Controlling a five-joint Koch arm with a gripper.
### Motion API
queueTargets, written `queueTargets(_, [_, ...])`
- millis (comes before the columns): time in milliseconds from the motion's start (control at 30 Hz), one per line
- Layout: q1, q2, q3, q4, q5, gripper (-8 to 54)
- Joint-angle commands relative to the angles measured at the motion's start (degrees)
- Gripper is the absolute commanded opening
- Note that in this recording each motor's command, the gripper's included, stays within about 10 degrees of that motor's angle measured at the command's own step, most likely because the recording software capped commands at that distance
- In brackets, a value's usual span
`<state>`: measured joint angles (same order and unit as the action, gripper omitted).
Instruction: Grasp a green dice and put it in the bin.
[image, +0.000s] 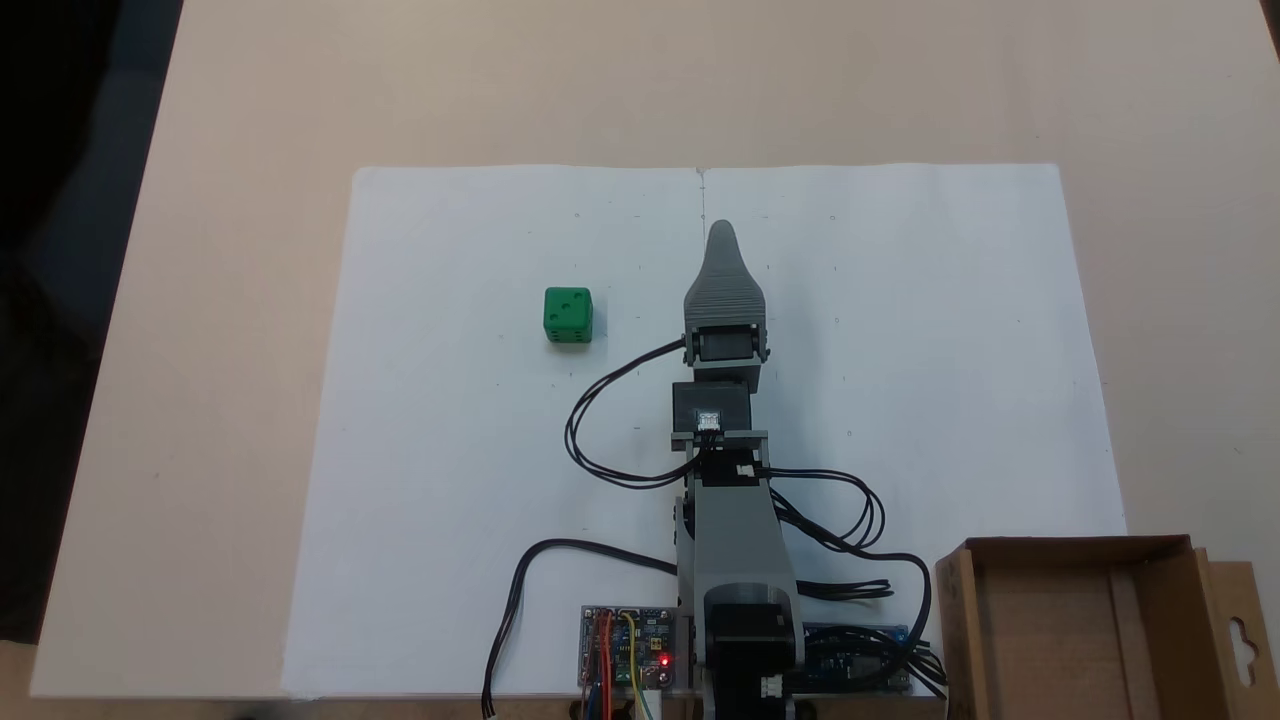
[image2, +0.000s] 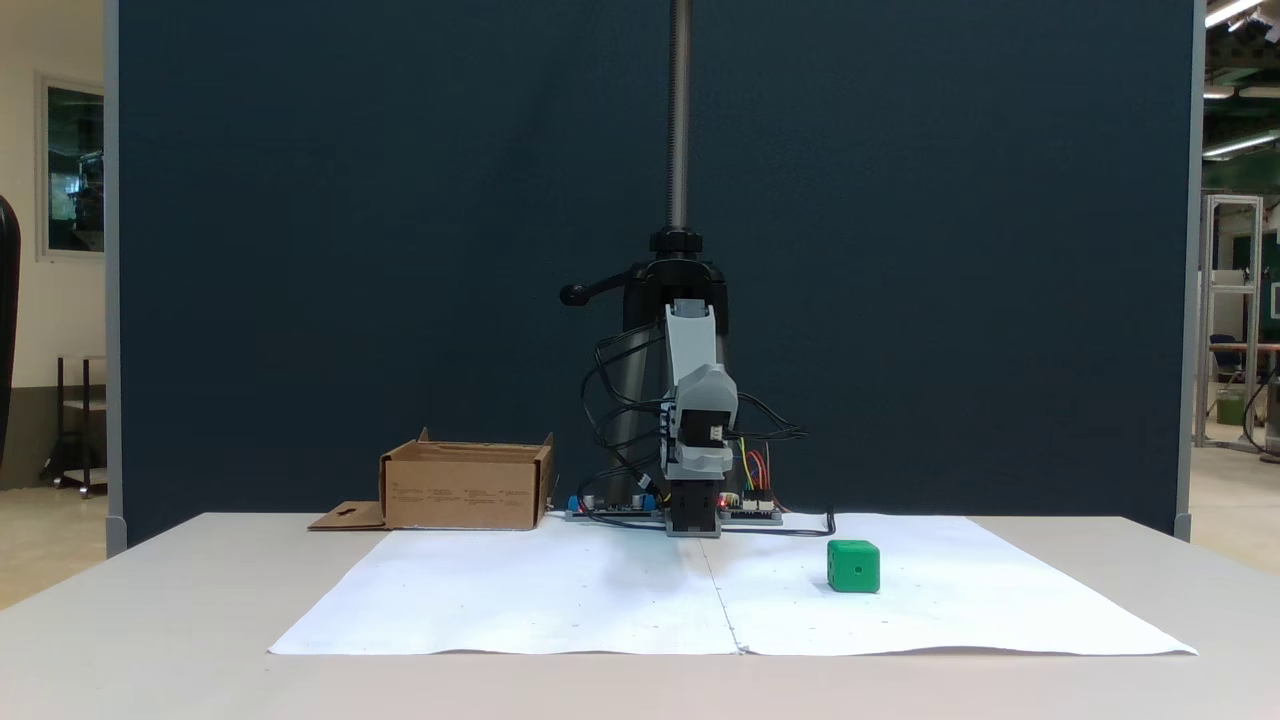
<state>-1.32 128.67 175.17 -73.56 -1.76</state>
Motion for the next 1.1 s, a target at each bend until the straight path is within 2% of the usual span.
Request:
queueTargets(0, [-0.97, 6.15, 4.22, -5.89, 1.67, 45.1])
queueTargets(567, [-0.97, 6.15, 4.22, -5.98, 1.05, 44.6])
queueTargets(800, [-1.41, 6.15, 0.79, -5.45, 1.14, 41.3])
queueTargets(1067, [-1.05, 6.24, -9.84, 11.43, 1.05, 41.7])
